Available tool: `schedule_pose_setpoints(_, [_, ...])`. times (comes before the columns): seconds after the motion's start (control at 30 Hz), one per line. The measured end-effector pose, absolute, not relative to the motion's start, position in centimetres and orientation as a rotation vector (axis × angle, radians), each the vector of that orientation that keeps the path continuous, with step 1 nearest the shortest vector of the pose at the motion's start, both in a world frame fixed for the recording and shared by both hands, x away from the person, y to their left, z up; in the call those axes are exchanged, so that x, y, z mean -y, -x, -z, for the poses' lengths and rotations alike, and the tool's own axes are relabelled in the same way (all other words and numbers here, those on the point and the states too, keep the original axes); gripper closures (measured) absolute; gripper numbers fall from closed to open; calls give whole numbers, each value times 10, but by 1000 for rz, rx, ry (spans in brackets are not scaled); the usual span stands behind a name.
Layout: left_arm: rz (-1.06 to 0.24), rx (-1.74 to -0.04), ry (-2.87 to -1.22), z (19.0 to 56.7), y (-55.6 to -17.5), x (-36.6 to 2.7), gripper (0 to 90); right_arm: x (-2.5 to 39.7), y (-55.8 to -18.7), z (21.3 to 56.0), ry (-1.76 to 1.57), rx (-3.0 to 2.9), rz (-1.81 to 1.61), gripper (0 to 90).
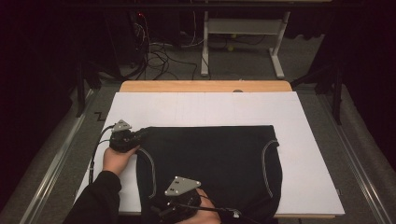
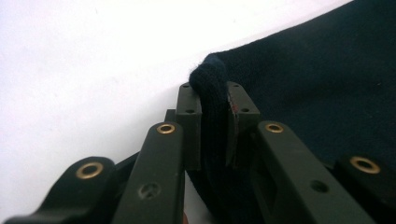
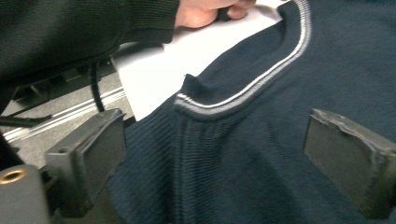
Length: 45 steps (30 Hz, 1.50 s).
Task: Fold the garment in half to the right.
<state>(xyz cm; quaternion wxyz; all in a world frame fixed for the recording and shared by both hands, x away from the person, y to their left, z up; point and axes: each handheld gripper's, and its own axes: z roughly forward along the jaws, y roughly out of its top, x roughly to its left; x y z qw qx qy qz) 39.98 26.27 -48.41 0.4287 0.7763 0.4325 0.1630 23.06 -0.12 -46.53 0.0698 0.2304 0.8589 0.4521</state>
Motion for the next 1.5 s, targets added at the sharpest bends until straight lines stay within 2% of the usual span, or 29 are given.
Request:
schedule_pose_setpoints(0.13, [-366, -1094, -1923, 484, -403, -266, 755, -7, -229, 467, -681, -2627, -1324, 152])
schedule_pose_setpoints(0.57, [-305, -1144, -1922, 485, -407, -267, 754, -57, -237, 479, -623, -2760, -1089, 175])
schedule_pose_setpoints(0.87, [-311, -1147, -1925, 485, -407, -267, 754, -70, -231, 480, -620, -2717, -992, 176])
schedule_pose_setpoints(1.1, [-313, -1147, -1925, 485, -407, -266, 754, -74, -227, 483, -597, -2665, -955, 213])
schedule_pose_setpoints(1.27, [-313, -1145, -1924, 485, -407, -267, 753, -67, -231, 481, -630, -2651, -980, 365])
schedule_pose_setpoints(1.37, [-310, -1145, -1922, 485, -407, -267, 753, -65, -232, 480, -612, -2655, -966, 422])
schedule_pose_setpoints(1.5, [-305, -1150, -1925, 486, -408, -267, 753, -59, -235, 479, -612, -2640, -972, 566])
